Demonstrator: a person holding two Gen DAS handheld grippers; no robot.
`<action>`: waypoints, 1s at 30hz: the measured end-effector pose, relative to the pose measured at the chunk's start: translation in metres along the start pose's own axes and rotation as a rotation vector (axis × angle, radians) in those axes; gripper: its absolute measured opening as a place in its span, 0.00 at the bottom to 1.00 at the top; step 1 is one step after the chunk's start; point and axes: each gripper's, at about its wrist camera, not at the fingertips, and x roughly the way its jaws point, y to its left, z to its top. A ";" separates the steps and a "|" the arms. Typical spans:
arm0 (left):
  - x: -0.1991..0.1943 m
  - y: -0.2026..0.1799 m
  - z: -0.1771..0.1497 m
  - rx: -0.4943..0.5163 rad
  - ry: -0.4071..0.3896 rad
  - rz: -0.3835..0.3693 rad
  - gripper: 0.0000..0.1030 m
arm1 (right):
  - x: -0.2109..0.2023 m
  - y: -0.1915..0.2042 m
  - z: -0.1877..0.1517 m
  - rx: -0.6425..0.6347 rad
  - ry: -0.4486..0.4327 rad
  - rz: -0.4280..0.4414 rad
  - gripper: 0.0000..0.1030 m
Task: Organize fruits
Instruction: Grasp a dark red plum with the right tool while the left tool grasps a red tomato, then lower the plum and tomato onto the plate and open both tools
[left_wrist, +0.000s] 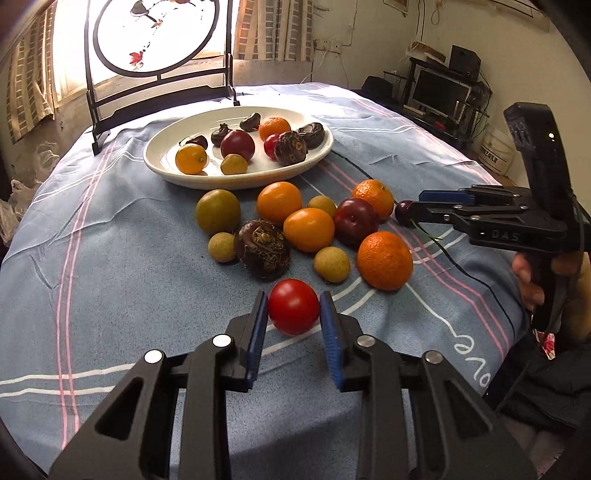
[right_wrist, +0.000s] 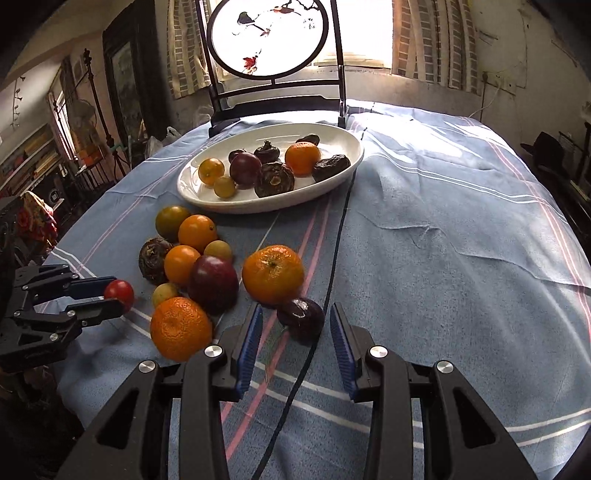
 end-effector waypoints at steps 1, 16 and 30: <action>-0.001 0.000 -0.001 0.002 -0.002 0.002 0.27 | 0.003 0.001 0.001 -0.003 0.010 -0.005 0.37; -0.028 -0.001 -0.001 -0.019 -0.093 -0.004 0.27 | -0.014 -0.003 -0.003 0.032 -0.034 0.036 0.29; -0.016 0.040 0.090 -0.057 -0.168 0.008 0.27 | -0.026 -0.021 0.096 0.081 -0.165 0.122 0.29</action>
